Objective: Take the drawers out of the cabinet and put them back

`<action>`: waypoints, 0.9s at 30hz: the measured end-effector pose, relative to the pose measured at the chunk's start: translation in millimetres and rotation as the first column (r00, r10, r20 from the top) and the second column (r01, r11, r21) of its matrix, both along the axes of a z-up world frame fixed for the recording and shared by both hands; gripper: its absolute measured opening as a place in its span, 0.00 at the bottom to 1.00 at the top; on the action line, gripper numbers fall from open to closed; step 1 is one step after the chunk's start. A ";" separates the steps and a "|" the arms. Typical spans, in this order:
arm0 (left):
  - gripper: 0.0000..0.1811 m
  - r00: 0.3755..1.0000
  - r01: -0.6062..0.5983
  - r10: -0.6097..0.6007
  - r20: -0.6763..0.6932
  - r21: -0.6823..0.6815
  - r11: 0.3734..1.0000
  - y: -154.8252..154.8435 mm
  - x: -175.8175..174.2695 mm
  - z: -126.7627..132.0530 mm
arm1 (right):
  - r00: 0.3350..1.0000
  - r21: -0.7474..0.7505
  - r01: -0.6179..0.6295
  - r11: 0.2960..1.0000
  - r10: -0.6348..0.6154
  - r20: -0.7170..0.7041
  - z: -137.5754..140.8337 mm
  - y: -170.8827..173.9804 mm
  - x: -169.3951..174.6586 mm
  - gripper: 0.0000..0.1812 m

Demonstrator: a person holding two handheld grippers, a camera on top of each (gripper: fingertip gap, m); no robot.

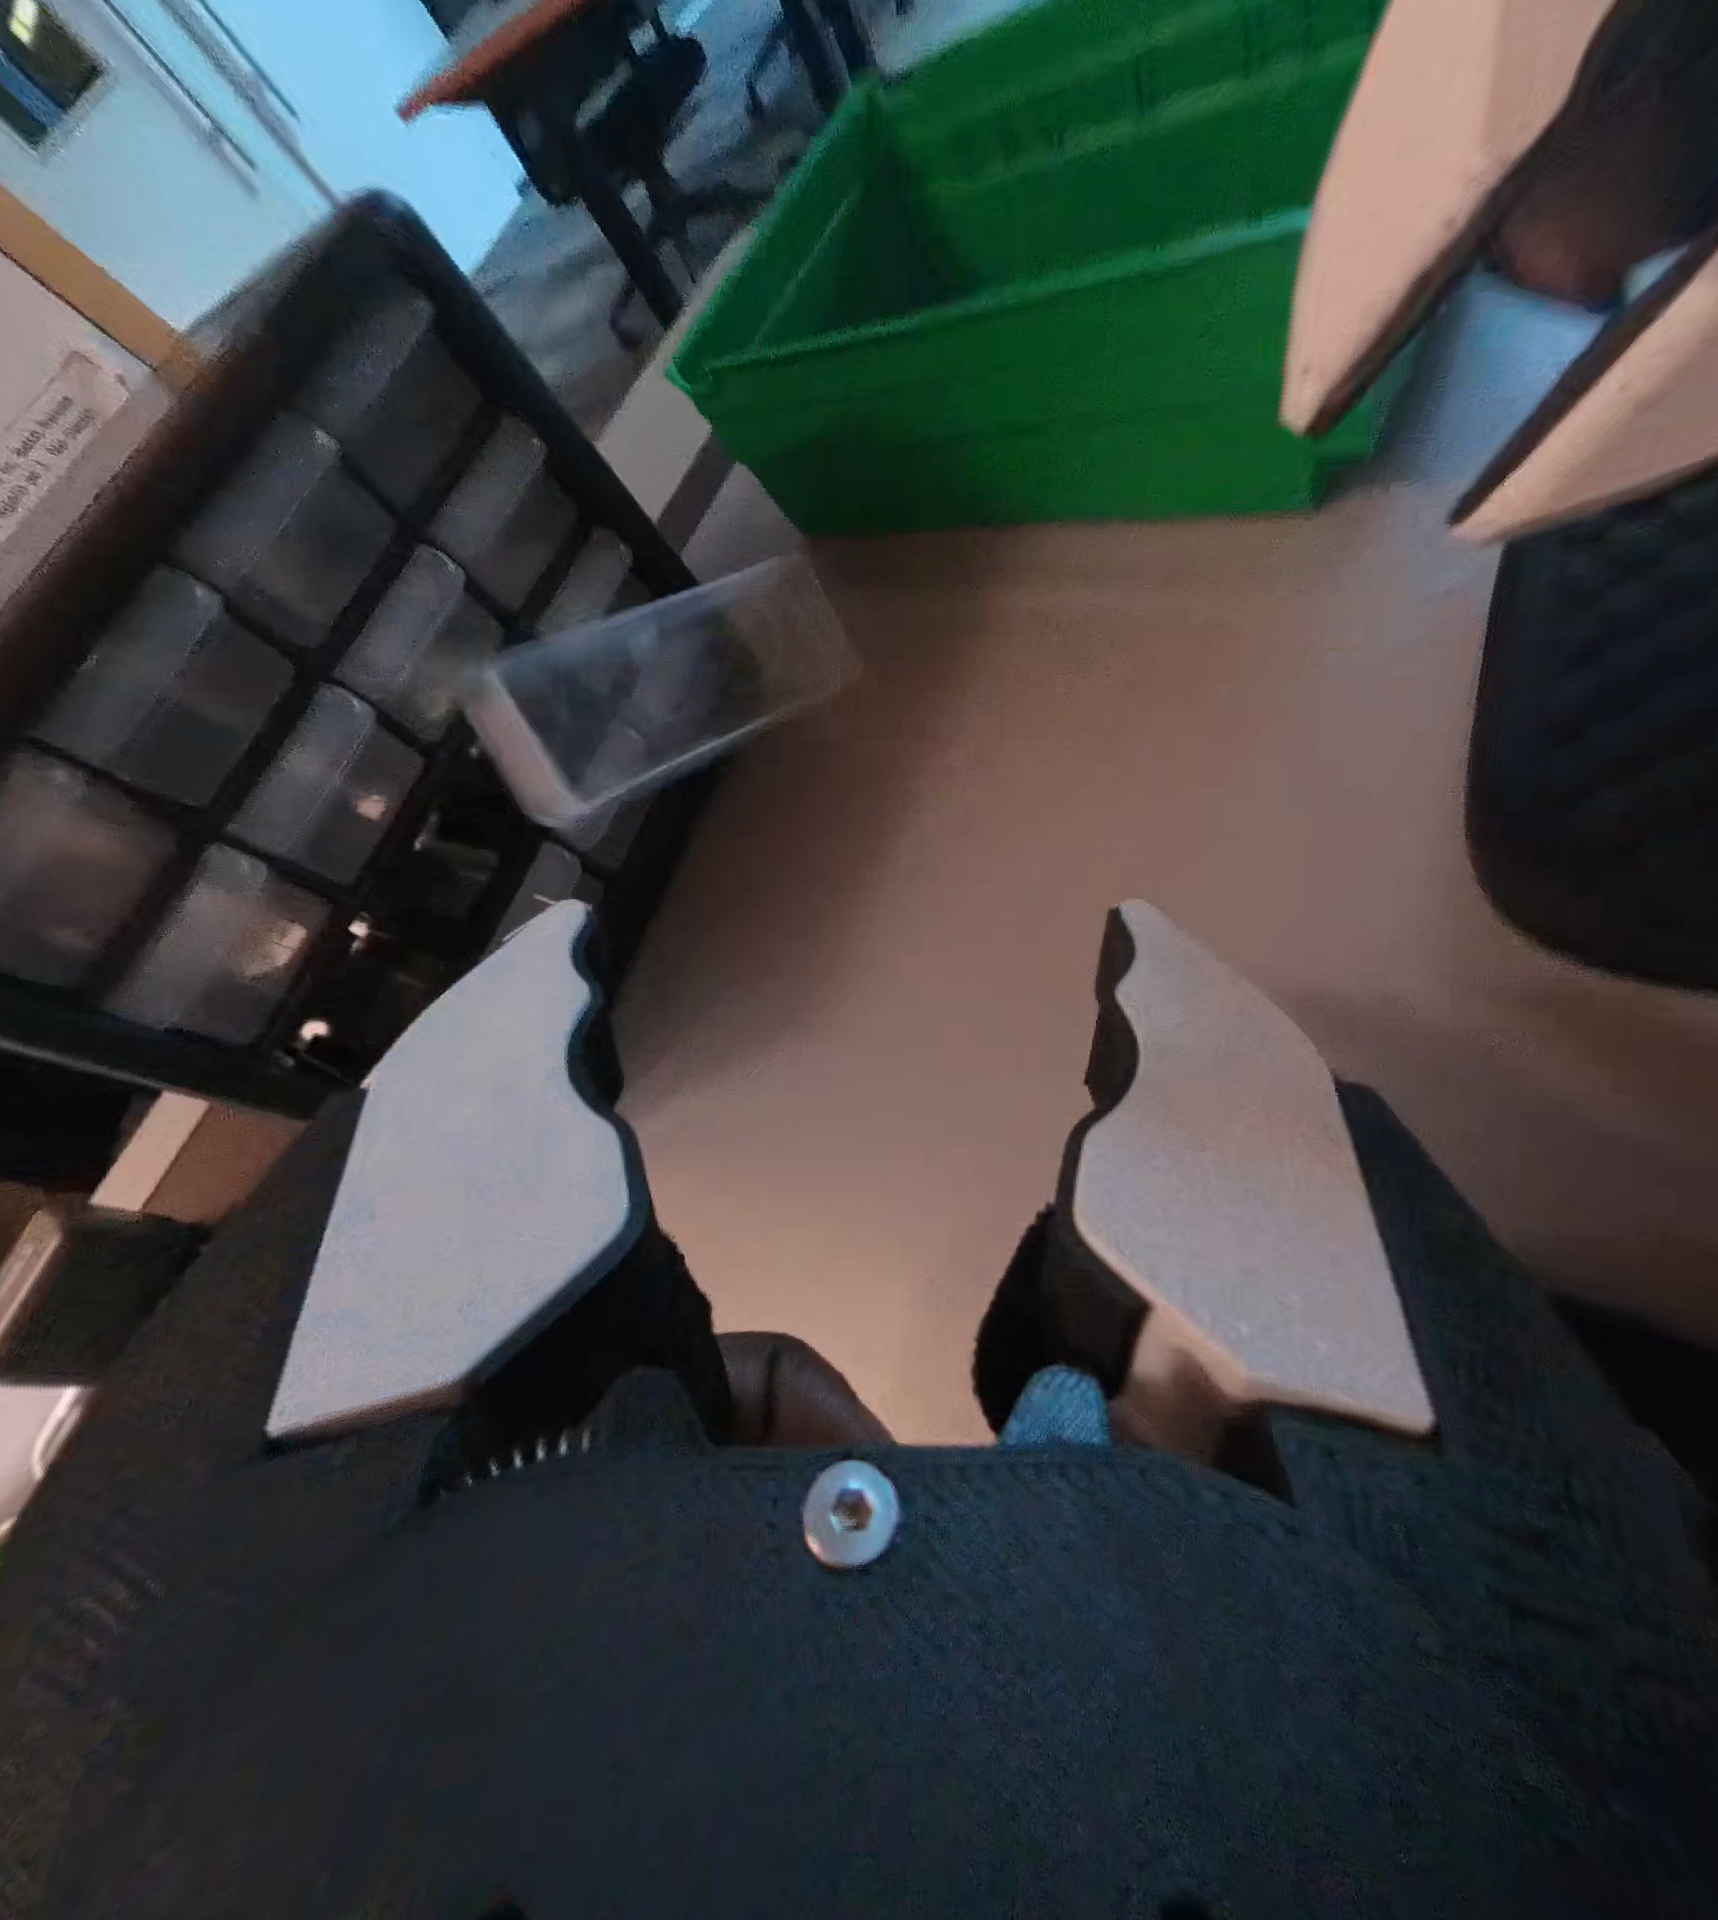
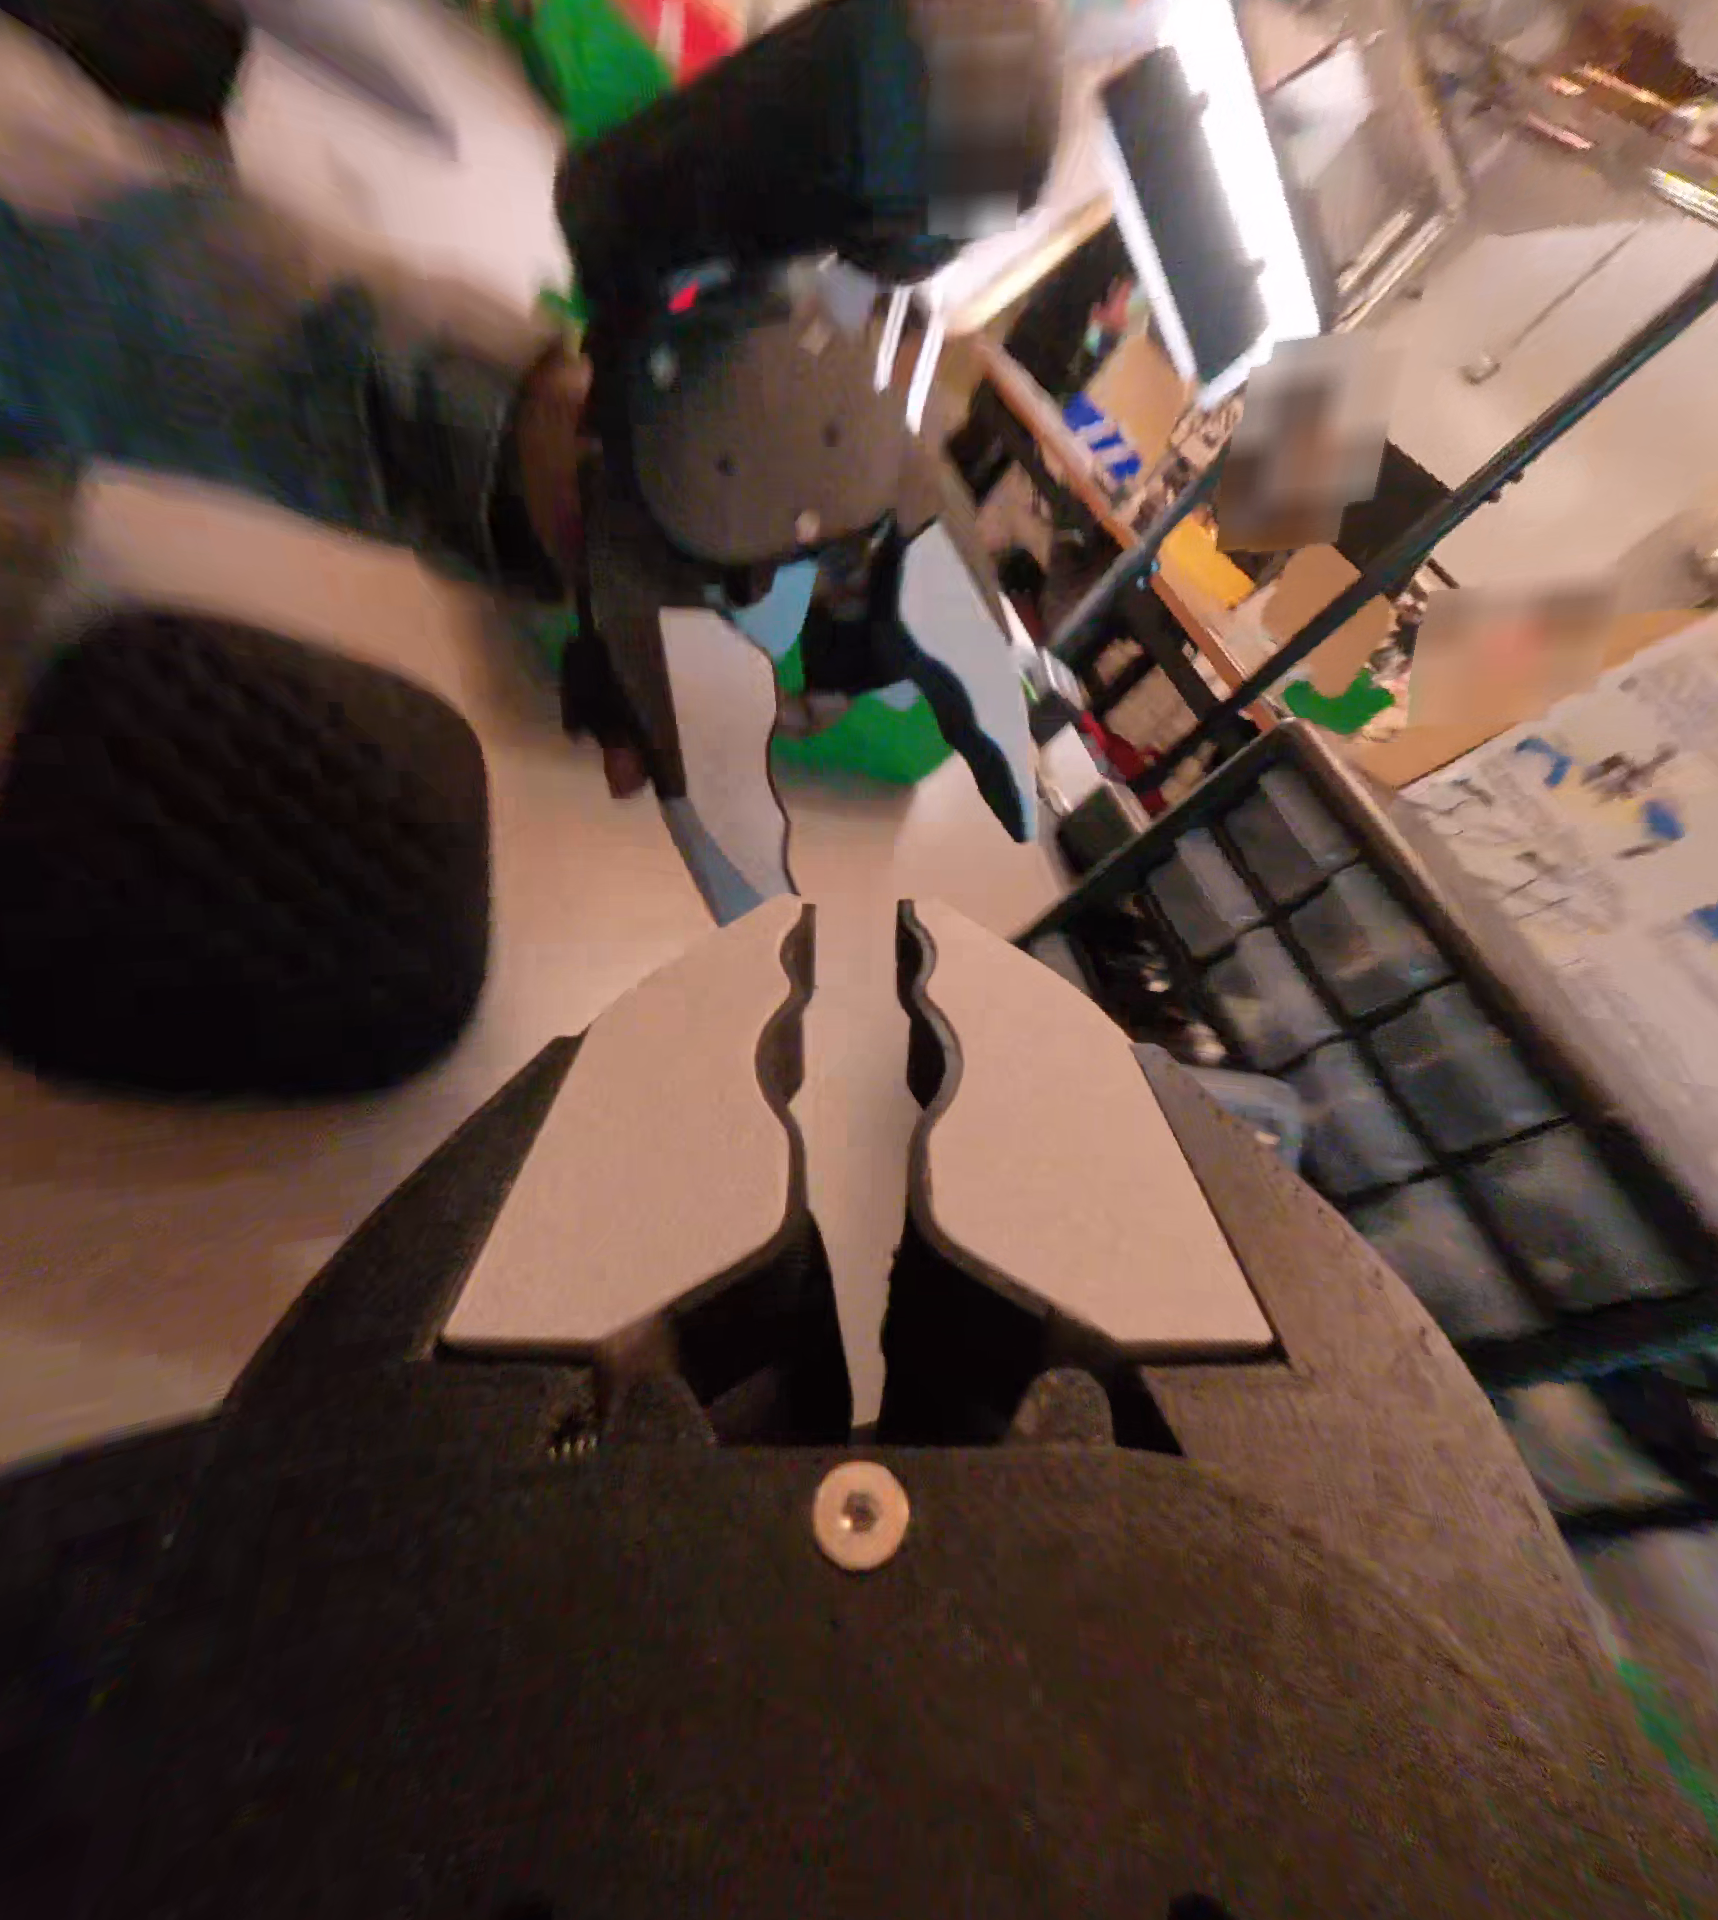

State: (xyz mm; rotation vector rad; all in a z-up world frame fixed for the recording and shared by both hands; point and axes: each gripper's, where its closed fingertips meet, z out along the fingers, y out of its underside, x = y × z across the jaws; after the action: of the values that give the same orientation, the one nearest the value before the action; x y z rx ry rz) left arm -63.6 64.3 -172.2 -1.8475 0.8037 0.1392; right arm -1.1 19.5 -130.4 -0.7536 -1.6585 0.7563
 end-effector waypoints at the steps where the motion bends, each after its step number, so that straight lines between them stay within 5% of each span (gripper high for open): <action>1: 0.47 1.000 -0.005 0.005 0.006 0.020 1.000 0.9 -0.5 2.1 | 0.998 -0.116 -0.026 0.993 0.020 -0.052 3.0 1.0 3.6 0.09; 8: 0.45 0.996 0.033 -0.037 -0.086 -0.044 0.999 19.1 11.8 -10.9 | 0.926 -0.455 -0.128 0.881 -0.059 -0.374 18.9 30.5 42.5 0.13; 14: 0.46 0.993 0.106 -0.092 0.072 -0.225 0.969 51.5 44.1 -25.3 | 0.788 -0.463 -0.257 0.848 -0.094 -0.608 37.8 37.7 85.3 0.13; 20: 0.51 0.999 0.043 -0.030 0.040 -0.382 0.923 100.8 57.5 -50.4 | 0.776 -0.472 -0.260 0.842 -0.109 -0.622 33.0 41.9 90.6 0.14; 27: 0.52 0.989 -0.064 -0.032 -0.146 -0.608 0.792 152.6 64.3 -101.6 | 0.784 -0.470 -0.232 0.852 -0.122 -0.608 28.9 45.7 89.0 0.14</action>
State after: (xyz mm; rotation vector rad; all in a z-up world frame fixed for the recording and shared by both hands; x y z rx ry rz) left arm 0.7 216.9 -273.7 -2.4836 1.0185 0.0231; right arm 87.9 65.2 -101.4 -0.7131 -0.8632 1.3730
